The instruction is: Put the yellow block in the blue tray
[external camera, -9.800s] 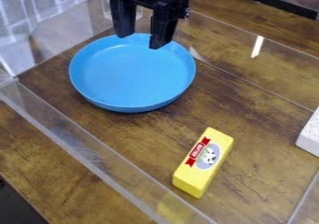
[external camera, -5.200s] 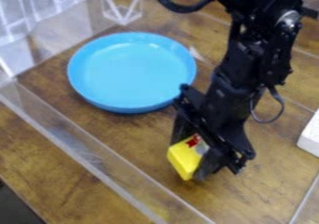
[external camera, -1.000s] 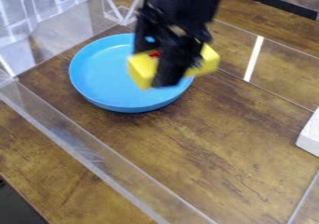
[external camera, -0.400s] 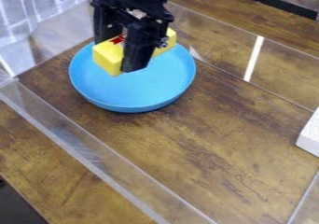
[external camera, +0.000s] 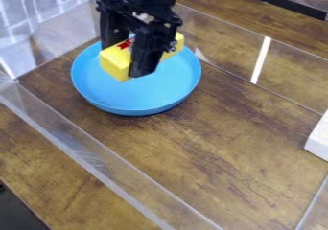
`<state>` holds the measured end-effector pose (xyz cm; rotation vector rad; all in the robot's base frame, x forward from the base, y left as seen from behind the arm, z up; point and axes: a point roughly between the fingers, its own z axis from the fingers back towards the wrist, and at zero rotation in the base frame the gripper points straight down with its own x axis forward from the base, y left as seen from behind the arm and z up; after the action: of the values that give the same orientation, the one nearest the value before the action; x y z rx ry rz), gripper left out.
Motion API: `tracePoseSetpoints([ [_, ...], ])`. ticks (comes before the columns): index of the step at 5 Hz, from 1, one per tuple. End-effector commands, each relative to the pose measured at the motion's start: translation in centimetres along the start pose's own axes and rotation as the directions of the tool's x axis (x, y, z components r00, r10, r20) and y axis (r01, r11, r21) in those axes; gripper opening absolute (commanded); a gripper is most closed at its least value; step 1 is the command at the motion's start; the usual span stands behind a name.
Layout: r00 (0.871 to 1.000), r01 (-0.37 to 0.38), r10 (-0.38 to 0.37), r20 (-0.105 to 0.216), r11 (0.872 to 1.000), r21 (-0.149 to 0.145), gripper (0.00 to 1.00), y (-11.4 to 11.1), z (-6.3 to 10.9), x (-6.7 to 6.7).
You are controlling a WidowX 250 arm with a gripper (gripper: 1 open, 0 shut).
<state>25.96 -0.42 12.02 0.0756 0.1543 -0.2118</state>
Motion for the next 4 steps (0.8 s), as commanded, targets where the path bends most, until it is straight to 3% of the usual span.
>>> tracePoseSetpoints([
  [1, 0.998, 0.009, -0.009, 0.061, 1.000, -0.001, 0.00, 2.0, 1.4, 0.7],
  [3, 0.995, 0.063, -0.062, 0.074, 0.998, -0.008, 0.00, 0.4, 1.8, 1.5],
  [4, 0.989, 0.126, -0.126, 0.080, 0.992, -0.005, 0.00, -0.7, 2.0, 1.6],
])
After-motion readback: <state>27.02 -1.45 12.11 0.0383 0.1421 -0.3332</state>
